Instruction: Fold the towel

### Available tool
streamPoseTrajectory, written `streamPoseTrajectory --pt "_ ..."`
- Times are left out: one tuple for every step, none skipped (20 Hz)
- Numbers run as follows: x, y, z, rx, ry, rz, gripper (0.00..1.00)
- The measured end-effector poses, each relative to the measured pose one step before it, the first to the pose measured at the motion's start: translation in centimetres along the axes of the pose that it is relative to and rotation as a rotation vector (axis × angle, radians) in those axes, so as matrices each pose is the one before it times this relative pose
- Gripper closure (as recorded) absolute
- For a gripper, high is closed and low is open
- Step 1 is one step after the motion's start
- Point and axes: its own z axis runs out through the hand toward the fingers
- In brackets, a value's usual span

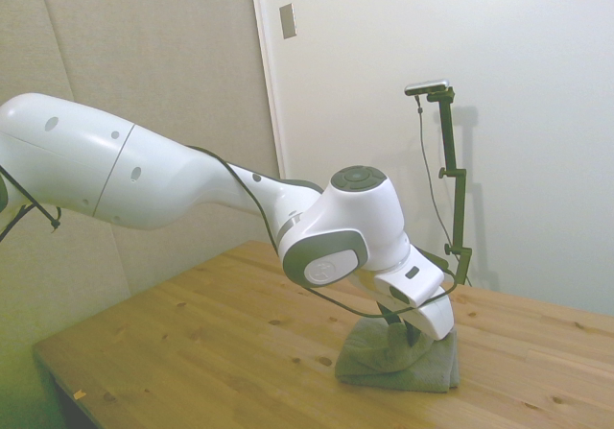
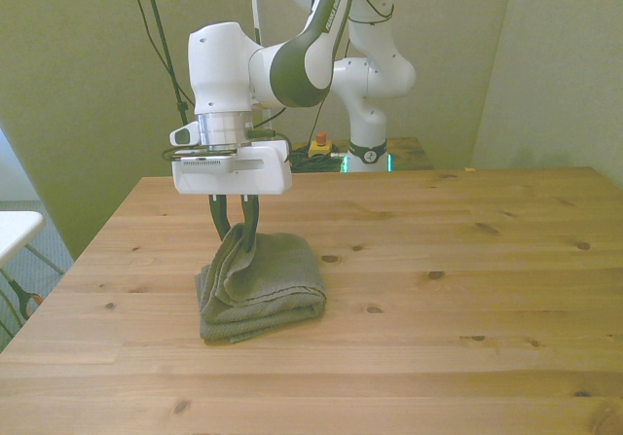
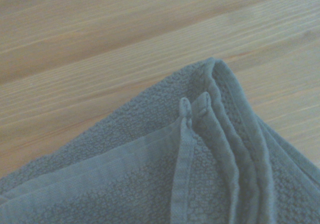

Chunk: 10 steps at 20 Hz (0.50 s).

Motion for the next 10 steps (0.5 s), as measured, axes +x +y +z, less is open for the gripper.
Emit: streamPoseTrajectory --pt "0.004 -0.008 -0.034 0.00042 0.00038 -0.00074 0.0" --pt "0.008 -0.013 -0.063 0.00077 0.00069 -0.00037 0.0" --pt "0.021 -0.001 -0.098 0.00105 0.0011 0.00013 0.0" --pt "0.047 0.032 -0.155 0.00135 0.00175 0.00091 0.0" --pt "0.053 0.095 -0.172 0.00054 0.0004 0.0019 0.0" --pt "0.032 0.17 -0.244 -0.00209 -0.003 0.00142 0.0" --pt "-0.002 0.208 -0.383 -0.00555 -0.00598 -0.00053 0.0" --pt "-0.056 0.209 -0.502 -0.00993 -0.00501 -0.00326 0.0" --pt "-0.149 0.21 -0.663 -0.01802 -0.00644 -0.0039 0.0" --pt "-0.318 0.174 -0.73 -0.02096 -0.00498 -0.00442 0.0"
